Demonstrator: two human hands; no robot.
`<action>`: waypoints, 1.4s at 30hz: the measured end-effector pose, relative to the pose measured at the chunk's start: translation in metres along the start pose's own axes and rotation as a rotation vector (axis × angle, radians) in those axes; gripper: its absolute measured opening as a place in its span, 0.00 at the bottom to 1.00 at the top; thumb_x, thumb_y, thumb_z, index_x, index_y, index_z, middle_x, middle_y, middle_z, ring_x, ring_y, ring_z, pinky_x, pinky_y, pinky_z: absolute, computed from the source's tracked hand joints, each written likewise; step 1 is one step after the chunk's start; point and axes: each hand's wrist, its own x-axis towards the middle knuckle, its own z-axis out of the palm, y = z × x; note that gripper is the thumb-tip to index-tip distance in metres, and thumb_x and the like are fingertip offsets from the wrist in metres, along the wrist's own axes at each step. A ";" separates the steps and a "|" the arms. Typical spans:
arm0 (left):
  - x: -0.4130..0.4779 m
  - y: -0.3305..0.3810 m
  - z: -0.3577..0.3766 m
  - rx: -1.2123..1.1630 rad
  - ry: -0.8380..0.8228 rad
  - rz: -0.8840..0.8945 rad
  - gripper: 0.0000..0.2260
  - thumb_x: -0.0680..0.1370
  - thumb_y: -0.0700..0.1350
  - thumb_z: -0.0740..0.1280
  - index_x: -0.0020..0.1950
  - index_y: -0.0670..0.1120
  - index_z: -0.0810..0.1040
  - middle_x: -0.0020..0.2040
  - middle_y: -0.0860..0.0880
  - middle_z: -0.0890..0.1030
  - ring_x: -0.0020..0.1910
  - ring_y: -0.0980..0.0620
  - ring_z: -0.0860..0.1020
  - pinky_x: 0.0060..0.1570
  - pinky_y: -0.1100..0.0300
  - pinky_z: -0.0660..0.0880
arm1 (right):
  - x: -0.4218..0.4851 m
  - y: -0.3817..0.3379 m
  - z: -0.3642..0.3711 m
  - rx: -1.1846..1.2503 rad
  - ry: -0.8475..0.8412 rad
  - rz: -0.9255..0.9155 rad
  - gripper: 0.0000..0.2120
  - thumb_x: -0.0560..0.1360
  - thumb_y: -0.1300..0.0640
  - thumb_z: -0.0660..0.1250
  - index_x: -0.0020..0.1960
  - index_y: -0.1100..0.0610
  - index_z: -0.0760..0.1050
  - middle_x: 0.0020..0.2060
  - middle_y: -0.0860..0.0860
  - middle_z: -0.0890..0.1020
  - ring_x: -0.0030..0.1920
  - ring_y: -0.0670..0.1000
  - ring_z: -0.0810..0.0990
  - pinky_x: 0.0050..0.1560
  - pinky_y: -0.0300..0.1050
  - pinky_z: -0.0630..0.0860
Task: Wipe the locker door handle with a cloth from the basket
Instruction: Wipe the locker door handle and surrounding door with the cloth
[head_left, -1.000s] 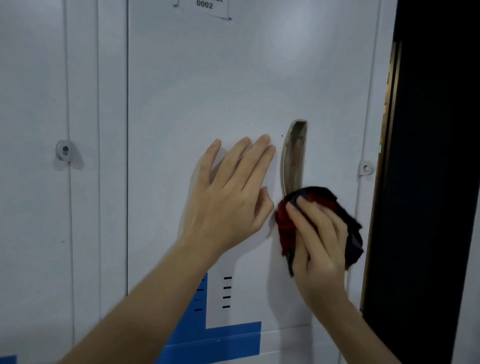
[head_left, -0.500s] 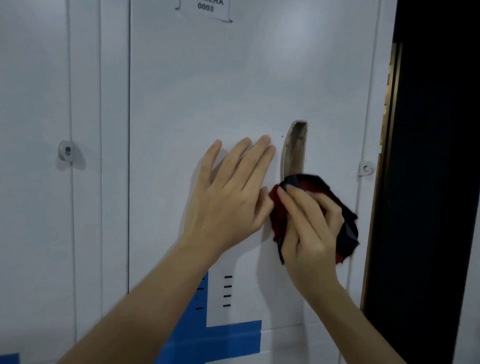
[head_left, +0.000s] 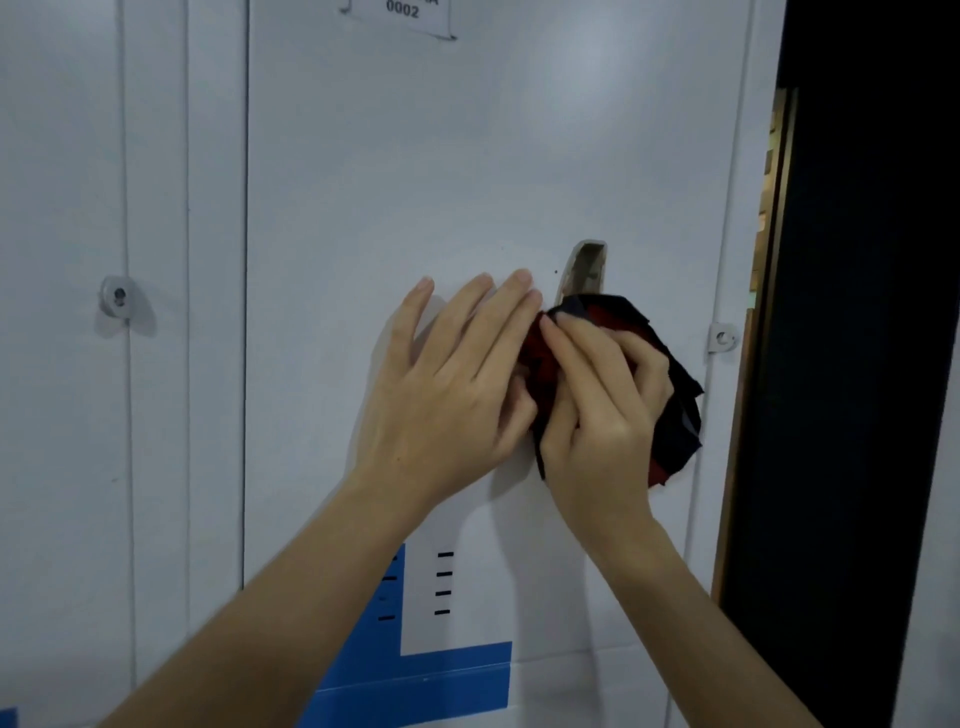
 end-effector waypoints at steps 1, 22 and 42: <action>0.000 0.000 0.000 0.001 0.005 -0.001 0.22 0.77 0.47 0.59 0.69 0.43 0.71 0.70 0.47 0.71 0.68 0.49 0.69 0.71 0.48 0.55 | 0.003 -0.001 0.002 0.002 0.003 0.008 0.15 0.81 0.60 0.55 0.58 0.64 0.78 0.55 0.55 0.81 0.56 0.56 0.71 0.57 0.55 0.70; 0.001 0.000 -0.002 -0.011 -0.014 0.005 0.23 0.75 0.47 0.59 0.69 0.42 0.71 0.69 0.46 0.71 0.67 0.48 0.68 0.70 0.47 0.56 | -0.020 0.049 -0.029 -0.027 -0.102 -0.283 0.11 0.82 0.62 0.57 0.59 0.63 0.75 0.54 0.59 0.80 0.56 0.58 0.75 0.62 0.52 0.69; 0.000 0.000 -0.002 -0.011 -0.019 0.005 0.23 0.76 0.47 0.59 0.70 0.41 0.69 0.70 0.46 0.71 0.67 0.48 0.67 0.70 0.47 0.55 | -0.002 0.047 -0.024 0.004 -0.100 -0.213 0.12 0.81 0.60 0.57 0.58 0.62 0.76 0.54 0.60 0.80 0.57 0.58 0.74 0.61 0.52 0.70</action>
